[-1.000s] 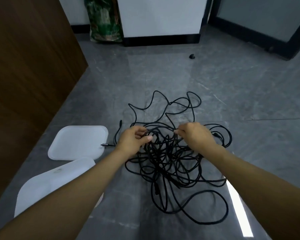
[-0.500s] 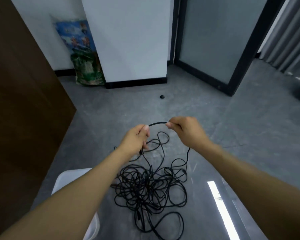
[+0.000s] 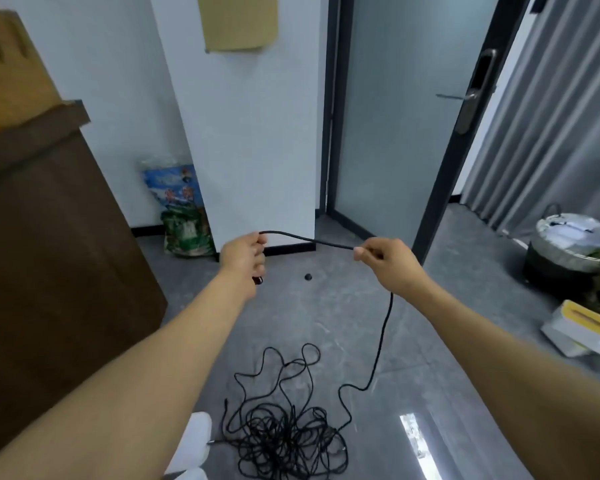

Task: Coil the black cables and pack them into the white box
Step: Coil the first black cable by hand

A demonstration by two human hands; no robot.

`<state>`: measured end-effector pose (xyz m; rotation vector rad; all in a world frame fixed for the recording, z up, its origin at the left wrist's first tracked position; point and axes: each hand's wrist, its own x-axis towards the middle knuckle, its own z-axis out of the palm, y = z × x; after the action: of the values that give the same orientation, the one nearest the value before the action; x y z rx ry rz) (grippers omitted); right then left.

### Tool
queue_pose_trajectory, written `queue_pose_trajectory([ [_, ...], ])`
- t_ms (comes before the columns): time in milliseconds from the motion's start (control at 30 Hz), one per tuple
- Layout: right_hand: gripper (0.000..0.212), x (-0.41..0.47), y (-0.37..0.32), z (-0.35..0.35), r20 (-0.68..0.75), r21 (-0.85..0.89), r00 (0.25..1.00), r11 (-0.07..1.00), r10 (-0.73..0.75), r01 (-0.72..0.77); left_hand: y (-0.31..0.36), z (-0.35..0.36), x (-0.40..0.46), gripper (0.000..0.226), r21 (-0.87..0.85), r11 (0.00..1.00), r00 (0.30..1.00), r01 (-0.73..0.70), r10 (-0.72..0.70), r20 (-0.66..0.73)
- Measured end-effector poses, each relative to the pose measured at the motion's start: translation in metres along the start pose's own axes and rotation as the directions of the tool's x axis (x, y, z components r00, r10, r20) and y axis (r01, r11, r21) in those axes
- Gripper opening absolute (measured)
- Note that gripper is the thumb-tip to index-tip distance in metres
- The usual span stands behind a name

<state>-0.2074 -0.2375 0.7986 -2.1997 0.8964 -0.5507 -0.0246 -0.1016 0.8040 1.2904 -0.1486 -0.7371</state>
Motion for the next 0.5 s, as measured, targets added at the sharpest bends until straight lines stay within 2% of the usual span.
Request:
queue_pose_trajectory([
  [133,0.026,-0.008,-0.038,-0.052,-0.069,0.099,0.994,0.992,0.087,-0.080,0.081,0.004,-0.027,0.033,-0.130,0.991,0.997,-0.020,0.009,-0.083],
  [200,0.026,-0.012,-0.060,-0.073,-0.102,0.099,0.989,0.990,0.109,-0.099,0.116,0.006,-0.041,0.033,-0.181,0.984,0.999,0.005,-0.014,-0.049],
  [267,0.025,-0.014,-0.081,-0.089,-0.134,0.061,0.985,0.993,0.110,-0.102,0.142,0.009,-0.054,0.030,-0.181,0.982,0.998,0.055,-0.048,0.045],
  [333,0.026,-0.016,-0.103,-0.101,-0.143,0.026,0.985,0.995,0.100,-0.098,0.161,0.016,-0.071,0.027,-0.080,0.995,0.982,0.059,-0.043,0.183],
  [400,0.033,-0.018,-0.123,-0.109,-0.138,-0.028,0.989,0.998,0.055,-0.059,0.173,0.025,-0.088,0.026,0.065,0.997,0.957,-0.032,0.012,0.288],
  [467,0.037,-0.021,-0.147,-0.115,-0.079,-0.128,0.997,0.992,-0.019,0.008,0.182,0.035,-0.107,0.029,0.267,0.934,0.923,-0.236,0.129,0.363],
  [500,0.034,-0.023,-0.160,-0.117,-0.017,-0.188,0.998,0.981,-0.056,0.052,0.184,0.041,-0.117,0.031,0.385,0.849,0.893,-0.363,0.199,0.403],
])
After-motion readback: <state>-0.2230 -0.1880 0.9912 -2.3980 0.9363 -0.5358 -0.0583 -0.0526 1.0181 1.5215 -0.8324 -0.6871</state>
